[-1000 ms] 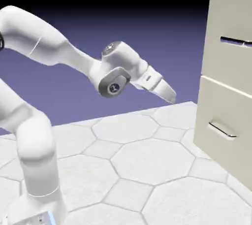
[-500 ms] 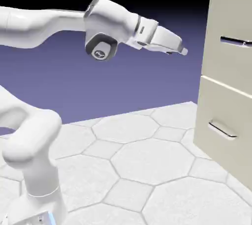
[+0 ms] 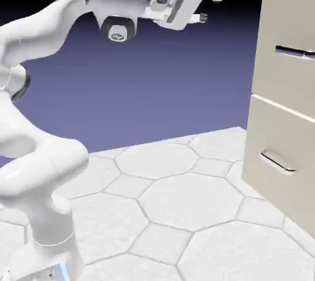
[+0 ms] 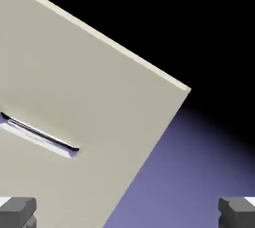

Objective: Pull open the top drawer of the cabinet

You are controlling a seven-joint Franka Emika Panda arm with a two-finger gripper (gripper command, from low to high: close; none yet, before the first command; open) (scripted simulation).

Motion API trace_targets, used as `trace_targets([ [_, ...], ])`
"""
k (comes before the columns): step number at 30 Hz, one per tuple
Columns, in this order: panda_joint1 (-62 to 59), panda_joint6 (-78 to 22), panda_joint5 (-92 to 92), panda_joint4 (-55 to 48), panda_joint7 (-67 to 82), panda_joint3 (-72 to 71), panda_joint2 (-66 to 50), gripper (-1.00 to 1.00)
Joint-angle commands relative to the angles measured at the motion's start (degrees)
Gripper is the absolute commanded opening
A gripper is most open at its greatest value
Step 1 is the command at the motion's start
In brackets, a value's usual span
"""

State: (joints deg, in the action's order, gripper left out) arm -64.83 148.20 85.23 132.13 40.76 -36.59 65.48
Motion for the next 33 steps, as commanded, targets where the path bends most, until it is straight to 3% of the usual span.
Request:
trace_targets([
  [1,-1.9,-0.8,2.5,-0.8,2.4,-1.1,1.0,0.00],
  [25,-47.9,-18.9,62.3,-21.1,60.8,-26.7,24.0,0.00],
  [33,-56.3,-15.0,64.9,-33.2,60.2,-28.8,23.6,0.00],
])
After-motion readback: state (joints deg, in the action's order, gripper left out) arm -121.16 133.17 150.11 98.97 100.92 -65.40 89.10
